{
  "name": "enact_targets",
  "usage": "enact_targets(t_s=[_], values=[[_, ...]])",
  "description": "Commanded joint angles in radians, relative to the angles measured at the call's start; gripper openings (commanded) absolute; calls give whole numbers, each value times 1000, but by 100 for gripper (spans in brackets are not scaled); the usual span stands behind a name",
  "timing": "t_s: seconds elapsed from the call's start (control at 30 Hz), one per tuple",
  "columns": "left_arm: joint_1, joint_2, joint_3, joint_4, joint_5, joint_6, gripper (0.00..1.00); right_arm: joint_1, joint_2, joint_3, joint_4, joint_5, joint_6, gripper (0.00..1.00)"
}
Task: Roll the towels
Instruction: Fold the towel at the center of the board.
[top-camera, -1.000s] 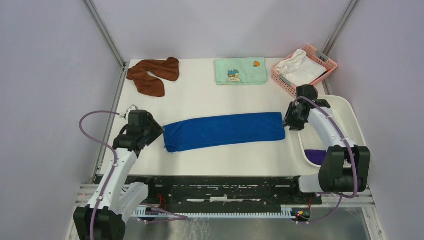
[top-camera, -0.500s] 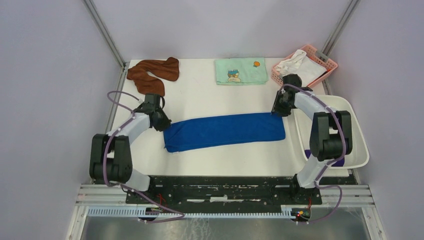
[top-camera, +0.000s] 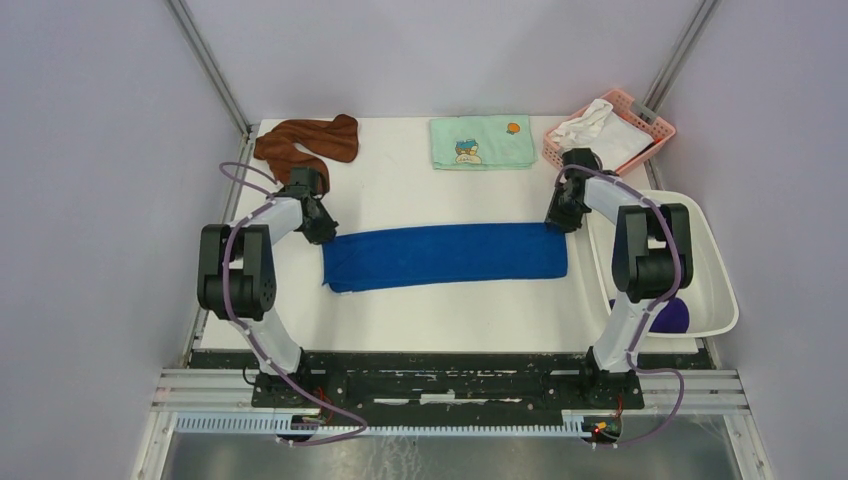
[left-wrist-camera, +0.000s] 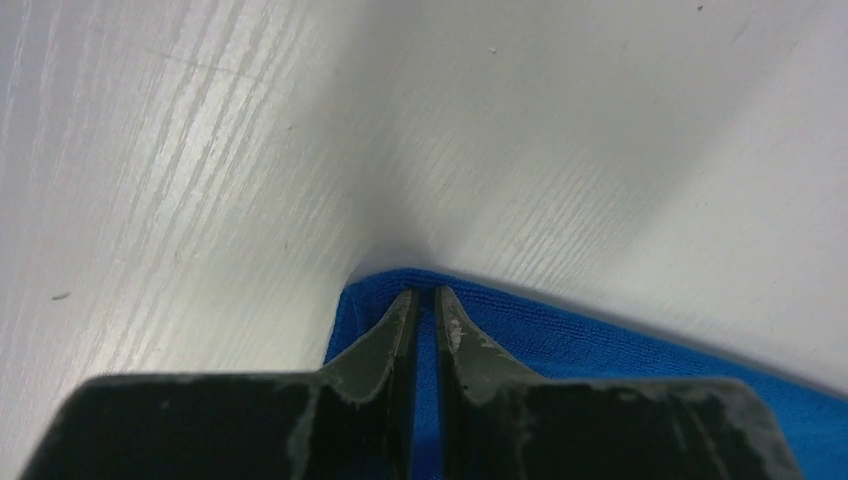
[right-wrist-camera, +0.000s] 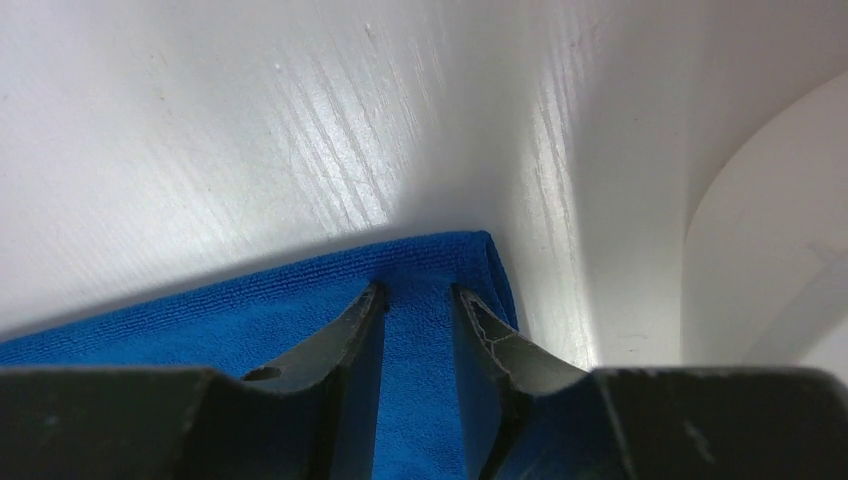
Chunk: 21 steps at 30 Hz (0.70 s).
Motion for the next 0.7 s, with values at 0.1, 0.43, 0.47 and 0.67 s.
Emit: enact_targets(t_s=[0.1,0.43,0.47,0.67], values=[[10,-70,2,-24,17,85,27,-15,-55,34,2,11,-37,40],[12,-388,-151,-80,39,13,49,143,-264,-62,44,-190,-34,49],[14,-423,-180,-86,32,-2,51,166,-277,-81,48,-199,-26,49],[18,-632,-344,-114,-9,-81,52,245,-325,-202,91,-236,5,50]])
